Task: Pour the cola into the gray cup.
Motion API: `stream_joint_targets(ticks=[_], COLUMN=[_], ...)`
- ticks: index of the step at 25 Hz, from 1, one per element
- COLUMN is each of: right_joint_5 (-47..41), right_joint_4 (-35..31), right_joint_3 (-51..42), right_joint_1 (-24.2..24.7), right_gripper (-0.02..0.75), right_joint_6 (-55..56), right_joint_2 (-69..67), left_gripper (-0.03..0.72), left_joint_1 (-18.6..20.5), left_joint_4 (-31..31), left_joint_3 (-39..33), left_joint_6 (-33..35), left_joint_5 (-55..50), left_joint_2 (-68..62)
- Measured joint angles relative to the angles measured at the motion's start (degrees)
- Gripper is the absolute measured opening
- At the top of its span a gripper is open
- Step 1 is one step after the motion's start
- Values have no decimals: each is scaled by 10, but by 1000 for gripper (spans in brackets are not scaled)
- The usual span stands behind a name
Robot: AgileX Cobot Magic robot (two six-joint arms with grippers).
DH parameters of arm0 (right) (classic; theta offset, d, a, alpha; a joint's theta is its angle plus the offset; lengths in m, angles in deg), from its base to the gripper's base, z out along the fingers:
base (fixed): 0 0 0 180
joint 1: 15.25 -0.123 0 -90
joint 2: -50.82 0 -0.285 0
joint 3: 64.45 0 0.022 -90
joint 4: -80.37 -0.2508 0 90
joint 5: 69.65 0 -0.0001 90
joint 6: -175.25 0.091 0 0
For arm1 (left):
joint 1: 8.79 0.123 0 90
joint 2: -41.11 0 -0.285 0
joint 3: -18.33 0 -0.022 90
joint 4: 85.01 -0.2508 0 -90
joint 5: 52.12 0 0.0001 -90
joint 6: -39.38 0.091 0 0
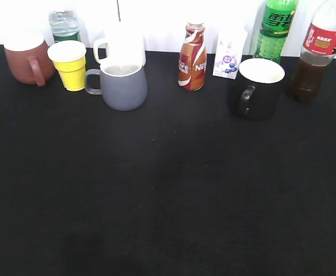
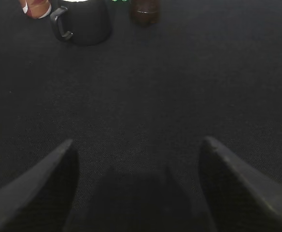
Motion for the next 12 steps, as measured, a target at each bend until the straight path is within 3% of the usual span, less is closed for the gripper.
stream_joint_targets(ticks=[12], right_joint_5=[0], right_joint_4=[0], right_joint_3=[0], right_joint_1=[-5], right_gripper=[586], right_joint_6=[0], right_joint_2=[0], left_gripper=[461], left_joint_1=[0], left_joint_4=[0], left_joint_3=[0], left_joint_6=[0], left_joint_5=[0], left_joint_2=[0])
